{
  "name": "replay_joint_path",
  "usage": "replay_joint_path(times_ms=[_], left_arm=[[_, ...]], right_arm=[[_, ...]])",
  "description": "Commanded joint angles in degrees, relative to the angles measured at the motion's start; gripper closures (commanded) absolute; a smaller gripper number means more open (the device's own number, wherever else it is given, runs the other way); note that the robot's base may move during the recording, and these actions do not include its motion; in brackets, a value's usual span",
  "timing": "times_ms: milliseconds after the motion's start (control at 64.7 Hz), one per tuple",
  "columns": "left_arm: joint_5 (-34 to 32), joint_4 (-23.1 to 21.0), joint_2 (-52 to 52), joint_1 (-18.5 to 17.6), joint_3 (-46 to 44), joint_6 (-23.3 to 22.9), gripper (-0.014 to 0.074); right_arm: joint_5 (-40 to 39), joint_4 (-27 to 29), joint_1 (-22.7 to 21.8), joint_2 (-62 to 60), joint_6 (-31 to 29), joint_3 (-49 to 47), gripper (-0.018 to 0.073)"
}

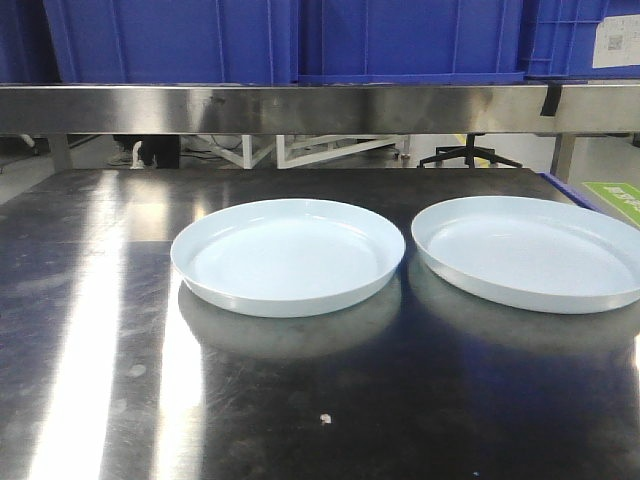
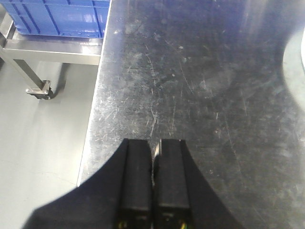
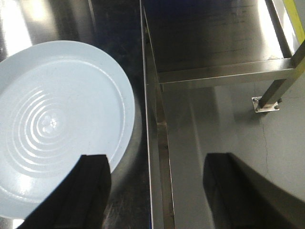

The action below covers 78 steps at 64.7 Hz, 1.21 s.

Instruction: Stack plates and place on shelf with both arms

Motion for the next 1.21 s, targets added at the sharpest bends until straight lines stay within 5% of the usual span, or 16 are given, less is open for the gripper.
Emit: replay_joint_path(times_ms=[0,263,448,649,834,1190], left_arm=[[-3.7,1.3,-0.4,-0.5,-1.6,-0.1,0.05],[-3.7,1.3,-0.4,-0.5,-1.6,-0.1,0.05],[-3.7,1.3,-0.4,-0.5,-1.6,-0.1,0.05],[-3.7,1.3,-0.4,-0.5,-1.6,-0.1,0.05],[-3.7,1.3,-0.4,-0.5,-1.6,-0.1,0.05],[-3.7,1.3,-0.4,-0.5,-1.6,-0.1,0.05]], right_arm=[[-3.4,-0.4,0.0,-0.4,-0.4,-2.1,0.0032],[-3.4,-0.4,0.0,-0.4,-0.4,-2.1,0.0083],[-1.3,-0.4,0.0,-0.4,-0.4,-2.1,0.0531],[-2.1,-0.4,0.0,-0.4,-0.4,-2.1,0.0356],[-2.3,-0.4,0.0,-0.4,-0.4,-2.1,0.0034],[-2.0,-0.4,0.0,-0.4,-0.4,-2.1,0.0021]])
